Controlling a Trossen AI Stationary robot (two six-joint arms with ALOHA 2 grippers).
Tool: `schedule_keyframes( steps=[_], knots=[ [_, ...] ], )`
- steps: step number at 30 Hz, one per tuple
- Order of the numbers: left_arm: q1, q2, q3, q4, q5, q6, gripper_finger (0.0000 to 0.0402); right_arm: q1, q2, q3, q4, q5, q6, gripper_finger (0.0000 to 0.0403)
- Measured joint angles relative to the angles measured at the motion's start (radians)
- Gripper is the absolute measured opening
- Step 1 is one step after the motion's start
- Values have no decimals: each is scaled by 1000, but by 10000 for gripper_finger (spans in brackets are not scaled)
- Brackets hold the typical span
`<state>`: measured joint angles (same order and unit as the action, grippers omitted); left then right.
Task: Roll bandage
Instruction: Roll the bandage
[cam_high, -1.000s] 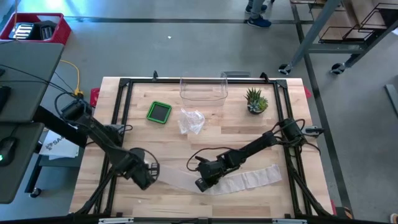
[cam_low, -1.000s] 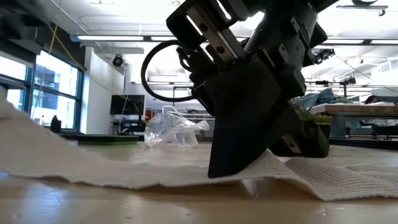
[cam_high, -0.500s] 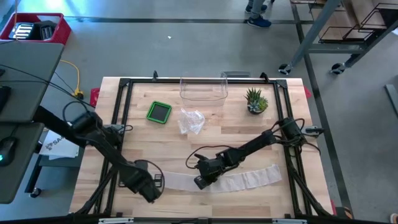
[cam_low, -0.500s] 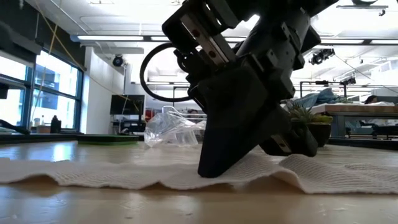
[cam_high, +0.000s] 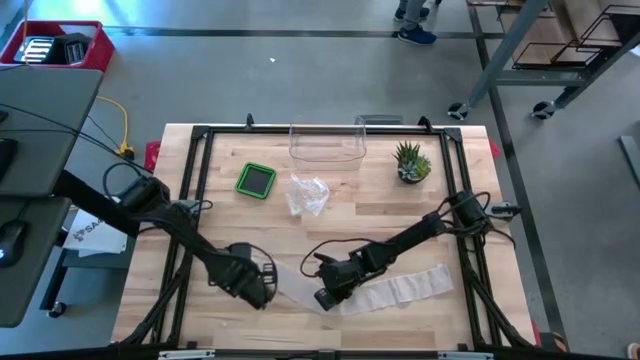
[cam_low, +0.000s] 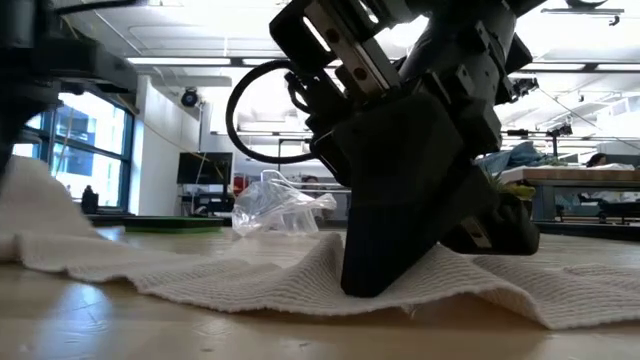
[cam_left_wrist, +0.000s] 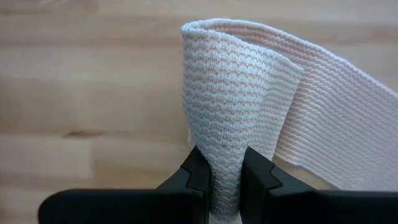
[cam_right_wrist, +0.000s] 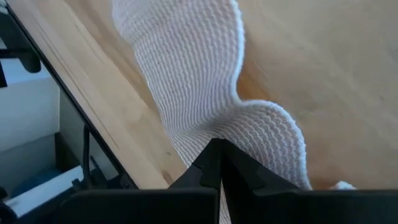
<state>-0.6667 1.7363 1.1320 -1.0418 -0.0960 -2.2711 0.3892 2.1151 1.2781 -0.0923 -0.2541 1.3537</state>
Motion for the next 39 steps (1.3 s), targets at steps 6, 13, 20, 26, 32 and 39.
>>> schedule_keyframes(
  steps=[6,13,20,26,32,39],
  knots=[
    [-92,-16,3,-29,80,-80,35,-2,0,1,21,20,18,0],
    [-116,-25,102,-74,17,-31,35,-5,0,1,33,15,9,0],
    [-94,-24,140,-69,-79,26,58,-5,0,1,49,6,7,0],
    [-56,-24,140,-3,-128,89,72,-5,0,1,52,-9,7,0],
    [-26,-24,140,-17,-147,136,73,-5,0,1,52,-8,10,0],
    [0,-24,140,90,-221,288,74,-5,0,1,52,-10,10,0]
  ],
)
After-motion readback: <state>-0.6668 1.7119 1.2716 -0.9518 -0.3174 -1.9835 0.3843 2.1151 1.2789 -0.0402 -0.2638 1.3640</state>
